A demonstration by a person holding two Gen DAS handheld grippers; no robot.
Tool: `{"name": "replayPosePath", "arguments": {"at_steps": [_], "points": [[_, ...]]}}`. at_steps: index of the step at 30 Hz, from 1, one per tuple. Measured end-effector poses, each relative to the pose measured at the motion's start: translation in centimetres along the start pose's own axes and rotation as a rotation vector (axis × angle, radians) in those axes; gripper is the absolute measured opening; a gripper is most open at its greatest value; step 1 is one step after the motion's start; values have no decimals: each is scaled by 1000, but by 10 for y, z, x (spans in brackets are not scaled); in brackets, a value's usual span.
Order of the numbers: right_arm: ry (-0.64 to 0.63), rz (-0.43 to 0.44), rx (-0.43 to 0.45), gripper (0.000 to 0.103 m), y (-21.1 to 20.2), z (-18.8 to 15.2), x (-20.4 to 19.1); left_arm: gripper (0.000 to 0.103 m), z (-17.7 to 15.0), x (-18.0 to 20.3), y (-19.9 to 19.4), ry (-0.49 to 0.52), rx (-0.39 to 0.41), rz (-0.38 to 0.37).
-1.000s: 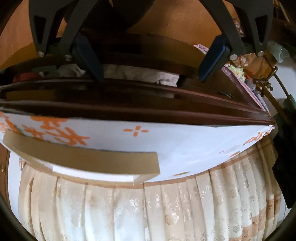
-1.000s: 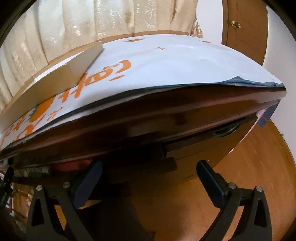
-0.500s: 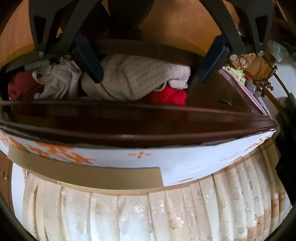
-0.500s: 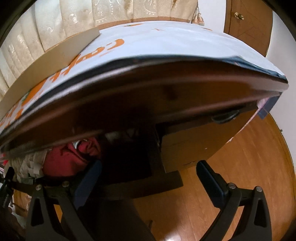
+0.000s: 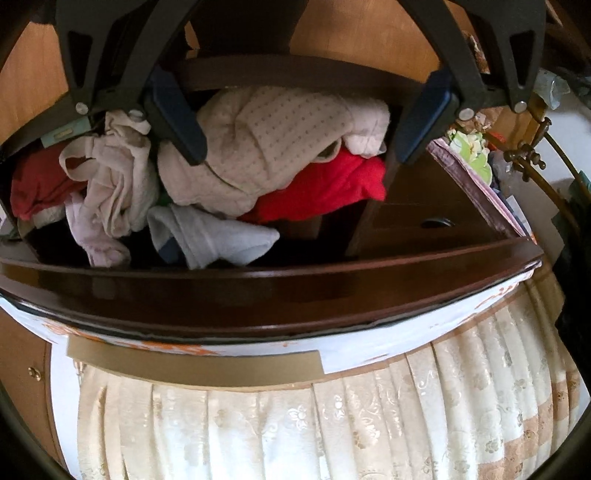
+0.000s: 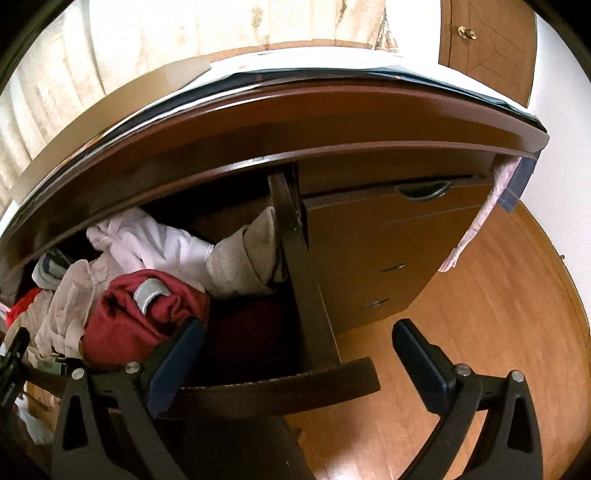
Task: Take underwear out of drawer
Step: 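Lower both tools over the clothes inside the open drawer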
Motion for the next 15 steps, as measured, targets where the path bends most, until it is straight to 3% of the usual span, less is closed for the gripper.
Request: {"name": "replayPosePath", "arguments": {"at_steps": [9,15], "points": [[14,37,-80,102,-3,-34,11,103,-22,0,-26,29,3,-31],[32,31,-89,102,-6,-48,22,103,-33,-3,-33,12,1,-34]]}}
Point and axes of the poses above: each gripper's, at about its wrist camera, not at the fingertips, and y roughly the way its jaws point, x to its right, z to its top, the point moved 9 cm from there along y, roughly the way its jaws point, and after that the axes turned 1 degree about z, right-handed, at the moved point
